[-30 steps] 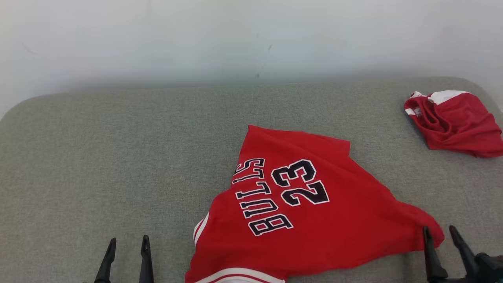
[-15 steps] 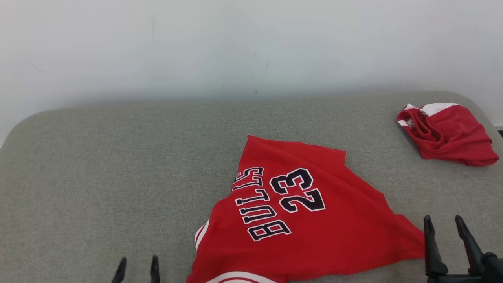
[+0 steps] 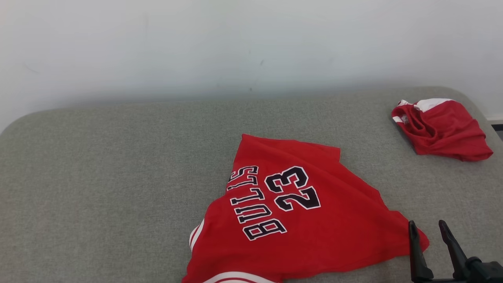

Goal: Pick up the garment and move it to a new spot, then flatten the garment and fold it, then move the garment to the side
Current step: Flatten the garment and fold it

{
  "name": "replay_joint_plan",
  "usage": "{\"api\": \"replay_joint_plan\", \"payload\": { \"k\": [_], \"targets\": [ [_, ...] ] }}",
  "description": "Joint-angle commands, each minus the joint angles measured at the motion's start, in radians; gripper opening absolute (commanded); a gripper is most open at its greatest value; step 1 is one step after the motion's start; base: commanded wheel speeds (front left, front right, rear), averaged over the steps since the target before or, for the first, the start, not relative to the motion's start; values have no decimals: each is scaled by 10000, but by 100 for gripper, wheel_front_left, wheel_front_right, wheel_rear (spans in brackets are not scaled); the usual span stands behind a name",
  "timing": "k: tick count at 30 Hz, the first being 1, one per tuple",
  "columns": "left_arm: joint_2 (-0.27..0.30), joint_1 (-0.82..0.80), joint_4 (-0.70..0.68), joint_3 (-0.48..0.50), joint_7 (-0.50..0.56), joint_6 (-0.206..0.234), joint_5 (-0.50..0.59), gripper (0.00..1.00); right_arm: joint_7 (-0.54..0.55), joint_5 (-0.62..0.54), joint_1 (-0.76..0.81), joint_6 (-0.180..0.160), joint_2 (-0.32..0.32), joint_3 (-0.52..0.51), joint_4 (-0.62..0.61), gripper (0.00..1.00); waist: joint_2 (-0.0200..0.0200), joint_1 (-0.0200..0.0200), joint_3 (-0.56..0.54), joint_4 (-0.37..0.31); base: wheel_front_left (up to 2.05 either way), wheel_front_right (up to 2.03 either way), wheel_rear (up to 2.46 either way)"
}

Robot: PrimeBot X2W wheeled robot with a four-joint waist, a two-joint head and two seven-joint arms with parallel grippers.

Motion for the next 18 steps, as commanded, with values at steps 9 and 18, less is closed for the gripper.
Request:
{"api": "replay_joint_plan", "payload": {
  "k": [9, 18],
  "targets": [
    [4, -1336, 1563, -383, -30, -78, -296, 88, -43, 141, -269, -26, -77, 174, 33, 100, -1, 0, 334, -336, 0, 0, 0],
    [363, -2169, 769, -10, -30, -62, -29, 0, -43, 69, -278, -26, -9, 75, -42, 100, -1, 0, 352, -366, 0, 0, 0]
  ]
}}
